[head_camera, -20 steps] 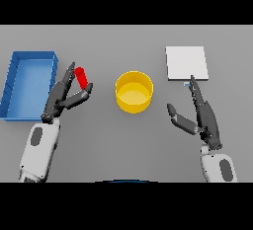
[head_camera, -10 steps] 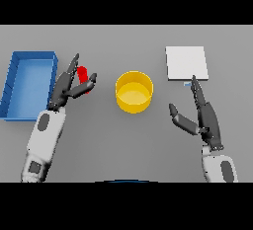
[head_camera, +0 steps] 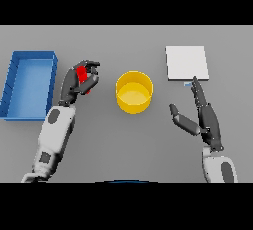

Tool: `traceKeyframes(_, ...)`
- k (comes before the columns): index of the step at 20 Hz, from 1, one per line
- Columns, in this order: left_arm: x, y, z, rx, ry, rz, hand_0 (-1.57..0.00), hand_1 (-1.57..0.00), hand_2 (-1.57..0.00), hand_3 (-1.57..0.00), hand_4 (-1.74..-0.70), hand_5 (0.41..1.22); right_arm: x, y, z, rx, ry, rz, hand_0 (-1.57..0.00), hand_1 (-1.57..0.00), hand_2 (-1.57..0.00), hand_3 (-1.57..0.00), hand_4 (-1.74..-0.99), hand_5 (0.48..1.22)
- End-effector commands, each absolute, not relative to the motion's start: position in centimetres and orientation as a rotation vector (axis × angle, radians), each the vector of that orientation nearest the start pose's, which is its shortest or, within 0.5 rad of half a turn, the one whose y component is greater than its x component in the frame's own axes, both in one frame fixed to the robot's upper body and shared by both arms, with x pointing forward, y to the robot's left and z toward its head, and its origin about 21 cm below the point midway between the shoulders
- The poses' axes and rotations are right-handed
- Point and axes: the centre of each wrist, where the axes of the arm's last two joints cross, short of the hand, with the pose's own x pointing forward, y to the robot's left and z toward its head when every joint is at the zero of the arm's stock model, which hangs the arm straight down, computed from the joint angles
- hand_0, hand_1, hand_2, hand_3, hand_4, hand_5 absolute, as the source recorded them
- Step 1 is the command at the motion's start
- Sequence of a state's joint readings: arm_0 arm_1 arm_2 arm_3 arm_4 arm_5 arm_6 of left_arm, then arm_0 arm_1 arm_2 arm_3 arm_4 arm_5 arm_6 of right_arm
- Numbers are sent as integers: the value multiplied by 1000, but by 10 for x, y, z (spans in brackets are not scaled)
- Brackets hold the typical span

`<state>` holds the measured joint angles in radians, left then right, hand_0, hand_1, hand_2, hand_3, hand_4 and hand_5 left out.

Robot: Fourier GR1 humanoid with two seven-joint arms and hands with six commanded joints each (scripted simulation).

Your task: Pick up the red beaker and tilt it to pour out 1 green nut into yellow bowl. Pick up the yellow bowl and place it on the metallic measuring scale.

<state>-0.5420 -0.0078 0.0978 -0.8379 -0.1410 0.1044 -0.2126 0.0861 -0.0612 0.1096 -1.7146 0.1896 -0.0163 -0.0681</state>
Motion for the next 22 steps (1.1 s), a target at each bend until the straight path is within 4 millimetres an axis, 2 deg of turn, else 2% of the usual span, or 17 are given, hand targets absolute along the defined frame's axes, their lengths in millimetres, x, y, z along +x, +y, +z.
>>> traceKeyframes(1, 366, 180, -31, 118, -1535, -199, -755, -783, -844, -884, -1519, 999, 225, -222, 13, -131, -1696, 242, 1, 1, 1, 1, -1239, 648)
traceKeyframes(3, 366, 176, -32, 148, -1561, -246, -1049, -1067, -1106, -1058, -1589, 1079, 224, -223, 14, -137, -1707, 242, 1, 1, 1, 1, -1239, 648)
traceKeyframes(5, 365, 179, -33, 139, -1567, -249, -1237, -1248, -1273, -1154, -1636, 1130, 227, -225, 16, -144, -1705, 243, 1, 1, 1, 1, -1242, 650)
traceKeyframes(8, 367, 178, -32, 143, -1564, -267, -1400, -1406, -1419, -1357, -1542, 1174, 230, -223, 17, -115, -1708, 231, 1, 1, 1, 1, -1255, 644)
traceKeyframes(11, 367, 181, -23, 37, -1624, -187, -1483, -1486, -1493, -1462, -1639, 1157, 229, -223, 13, -126, -1703, 243, 1, 1, 1, 1, -1248, 645)
traceKeyframes(14, 368, 182, -9, -4, -1663, -159, -1526, -1528, -1531, -1515, -1689, 1140, 227, -224, 12, -130, -1715, 249, 1, 1, 1, 1, -1236, 644)
traceKeyframes(17, 372, 183, 13, -14, -1689, -204, -1548, -1549, -1551, -1542, -1714, 1132, 225, -226, 13, -139, -1723, 257, 1, 1, 1, 1, -1227, 647)
traceKeyframes(19, 376, 184, 19, 14, -1683, -258, -1556, -1557, -1558, -1553, -1724, 1130, 226, -220, 14, -150, -1737, 273, 1, 1, 1, 1, -1219, 653)
traceKeyframes(22, 381, 187, 26, 46, -1681, -319, -1556, -1557, -1558, -1553, -1724, 1135, 228, -224, 12, -174, -1747, 290, 1, 1, 1, 1, -1219, 660)
